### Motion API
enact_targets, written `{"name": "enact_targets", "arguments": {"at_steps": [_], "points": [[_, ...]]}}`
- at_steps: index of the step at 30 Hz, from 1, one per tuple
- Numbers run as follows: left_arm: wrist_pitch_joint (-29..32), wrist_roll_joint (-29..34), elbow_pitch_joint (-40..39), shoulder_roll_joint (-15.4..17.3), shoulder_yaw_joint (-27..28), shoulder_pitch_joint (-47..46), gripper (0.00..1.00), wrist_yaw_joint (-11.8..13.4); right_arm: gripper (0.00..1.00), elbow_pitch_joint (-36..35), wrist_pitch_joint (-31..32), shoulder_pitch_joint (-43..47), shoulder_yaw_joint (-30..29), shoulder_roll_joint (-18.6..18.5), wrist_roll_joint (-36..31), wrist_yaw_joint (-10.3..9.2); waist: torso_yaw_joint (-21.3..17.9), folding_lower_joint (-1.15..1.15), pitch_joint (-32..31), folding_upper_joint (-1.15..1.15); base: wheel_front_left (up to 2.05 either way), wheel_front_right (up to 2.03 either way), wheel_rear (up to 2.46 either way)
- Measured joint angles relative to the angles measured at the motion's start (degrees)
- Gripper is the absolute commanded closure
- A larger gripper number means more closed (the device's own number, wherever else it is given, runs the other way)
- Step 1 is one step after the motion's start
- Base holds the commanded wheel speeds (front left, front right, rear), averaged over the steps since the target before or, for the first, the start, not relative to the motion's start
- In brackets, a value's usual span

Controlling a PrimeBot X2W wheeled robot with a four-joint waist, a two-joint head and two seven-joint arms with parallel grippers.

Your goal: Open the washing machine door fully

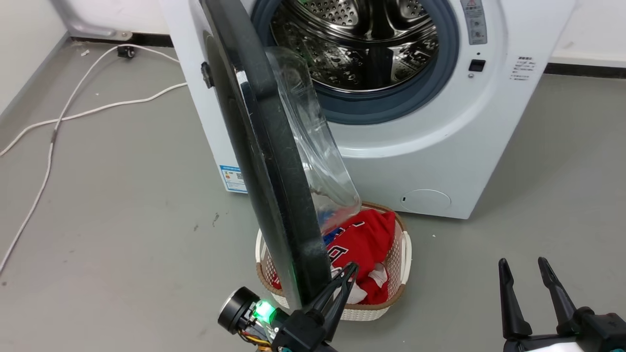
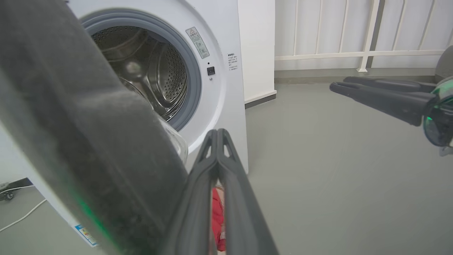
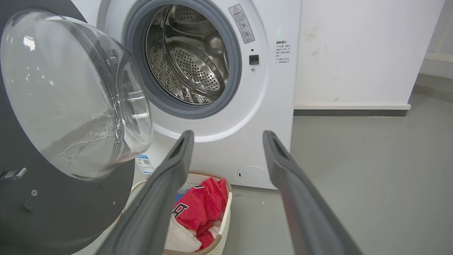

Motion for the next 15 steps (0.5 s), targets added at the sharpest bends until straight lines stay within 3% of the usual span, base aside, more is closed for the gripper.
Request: {"name": "enact_targets", "arguments": {"at_steps": [15], "points": [[-0.4, -2.2, -3.8, 3.4, 5.1, 4.1, 1.00, 4.4, 0.00, 0.5, 0.0, 0.1, -0.2, 0.0, 0.1, 0.00, 5.1, -0.01, 0.7, 0.00, 0.00, 0.00, 0.00]]}}
